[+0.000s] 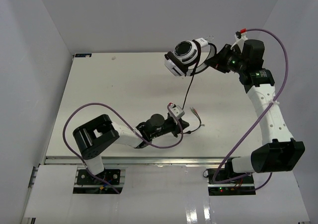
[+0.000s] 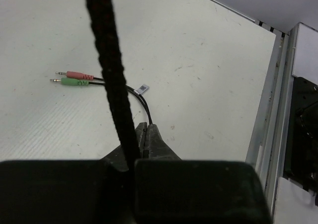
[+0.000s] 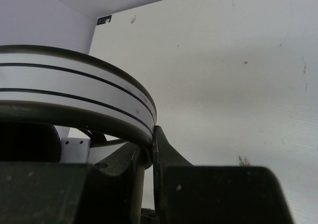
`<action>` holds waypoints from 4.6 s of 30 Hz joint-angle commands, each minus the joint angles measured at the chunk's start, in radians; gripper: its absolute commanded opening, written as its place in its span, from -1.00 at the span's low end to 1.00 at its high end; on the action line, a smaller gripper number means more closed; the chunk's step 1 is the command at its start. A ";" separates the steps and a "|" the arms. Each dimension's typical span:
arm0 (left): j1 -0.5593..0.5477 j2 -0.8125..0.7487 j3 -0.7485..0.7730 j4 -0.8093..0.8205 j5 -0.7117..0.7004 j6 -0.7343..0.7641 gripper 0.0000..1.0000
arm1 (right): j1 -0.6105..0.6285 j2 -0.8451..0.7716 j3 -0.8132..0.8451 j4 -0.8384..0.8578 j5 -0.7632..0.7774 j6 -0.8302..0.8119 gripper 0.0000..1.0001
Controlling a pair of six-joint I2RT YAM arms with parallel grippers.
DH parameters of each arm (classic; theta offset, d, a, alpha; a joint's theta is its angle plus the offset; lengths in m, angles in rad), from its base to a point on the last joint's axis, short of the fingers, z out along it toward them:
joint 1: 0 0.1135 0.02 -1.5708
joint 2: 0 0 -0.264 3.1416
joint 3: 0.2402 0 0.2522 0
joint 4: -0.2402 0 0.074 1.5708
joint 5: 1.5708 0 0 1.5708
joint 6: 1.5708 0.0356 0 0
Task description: Wrap the headphones
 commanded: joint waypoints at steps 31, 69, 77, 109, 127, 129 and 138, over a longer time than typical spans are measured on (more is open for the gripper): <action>0.646 -0.107 0.513 -0.952 0.789 -0.006 -1.00 | 0.168 -0.311 -0.254 -0.149 0.047 -1.226 -0.85; 0.302 -0.135 0.386 -0.531 0.634 -0.557 -0.37 | 0.367 0.148 0.024 0.091 0.487 -0.504 -0.85; 0.178 -0.109 0.400 -0.553 0.139 -0.321 0.12 | 0.323 0.116 -0.032 0.089 0.245 -0.295 -0.85; 0.101 0.034 0.103 -0.508 -0.326 0.042 0.39 | 0.197 0.336 -0.245 0.108 0.215 -0.069 -0.85; 0.101 -0.431 -0.064 -0.680 -0.215 0.126 0.82 | 0.184 0.489 -0.144 0.058 0.178 -0.173 -0.13; 0.101 -0.507 -0.068 -0.720 -0.218 0.129 0.82 | 0.183 0.479 -0.142 0.060 0.188 -0.181 -0.04; 0.101 -0.787 -0.101 -0.916 -0.284 0.193 0.87 | 0.152 0.298 -0.192 0.046 0.159 -0.429 0.91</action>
